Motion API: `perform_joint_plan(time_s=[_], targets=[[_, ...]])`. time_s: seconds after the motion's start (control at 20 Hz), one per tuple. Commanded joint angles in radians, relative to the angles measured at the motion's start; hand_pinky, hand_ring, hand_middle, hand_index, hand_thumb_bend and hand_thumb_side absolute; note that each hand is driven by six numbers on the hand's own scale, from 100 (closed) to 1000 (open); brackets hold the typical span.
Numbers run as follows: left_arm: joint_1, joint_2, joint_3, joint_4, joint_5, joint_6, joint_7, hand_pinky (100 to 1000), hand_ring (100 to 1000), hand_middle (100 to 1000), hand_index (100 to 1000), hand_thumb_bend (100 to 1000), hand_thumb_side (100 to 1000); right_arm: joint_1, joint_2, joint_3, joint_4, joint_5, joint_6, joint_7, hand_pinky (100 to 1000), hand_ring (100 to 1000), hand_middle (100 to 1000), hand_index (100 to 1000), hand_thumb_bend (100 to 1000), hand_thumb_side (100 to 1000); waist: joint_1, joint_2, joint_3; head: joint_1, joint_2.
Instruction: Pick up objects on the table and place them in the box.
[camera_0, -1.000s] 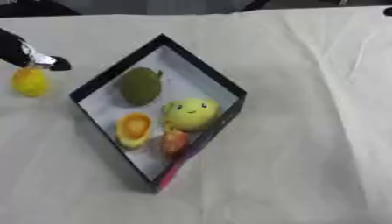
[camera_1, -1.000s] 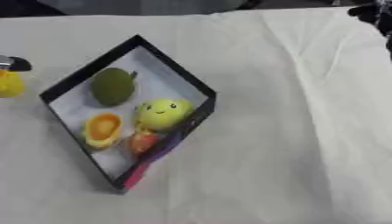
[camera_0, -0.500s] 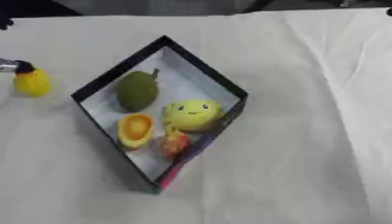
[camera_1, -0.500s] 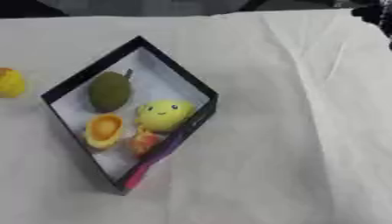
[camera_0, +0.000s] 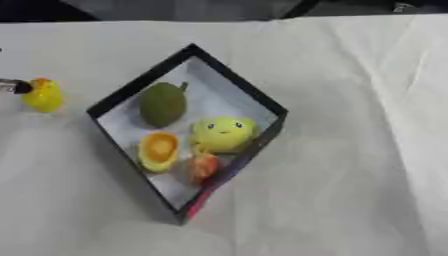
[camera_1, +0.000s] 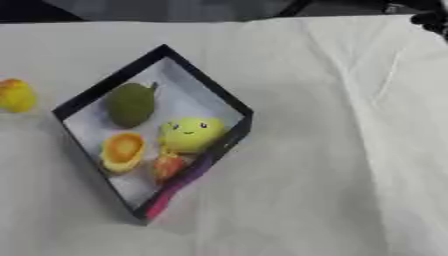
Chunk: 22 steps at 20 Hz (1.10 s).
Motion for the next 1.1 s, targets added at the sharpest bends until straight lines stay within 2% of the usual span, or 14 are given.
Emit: perform_joint_plan(time_s=[0.05, 0.4, 1.1], targets=[[-0.024, 0.006, 0.017, 0.038, -0.024, -0.01, 0.017, 840, 814, 745, 859, 693, 485, -0.011, -0.025, -0.012, -0.01, -0.003, 0.002, -0.002, 897, 719, 660, 830, 100, 647, -0.015, -0.021, -0.003, 0.021, -0.014], [-0.031, -0.021, 0.014, 0.059, 0.009, -0.028, 0.013, 844, 811, 755, 861, 686, 500, -0.013, -0.019, -0.012, -0.008, -0.001, 0.005, 0.0, 897, 719, 660, 830, 100, 653, -0.015, -0.015, -0.009, 0.043, -0.023], [-0.053, -0.062, 0.013, 0.09, 0.026, -0.024, 0.013, 831, 798, 752, 869, 641, 478, -0.019, -0.01, -0.008, -0.004, 0.001, 0.009, 0.007, 897, 719, 660, 830, 100, 660, -0.02, -0.006, -0.024, 0.031, -0.033]])
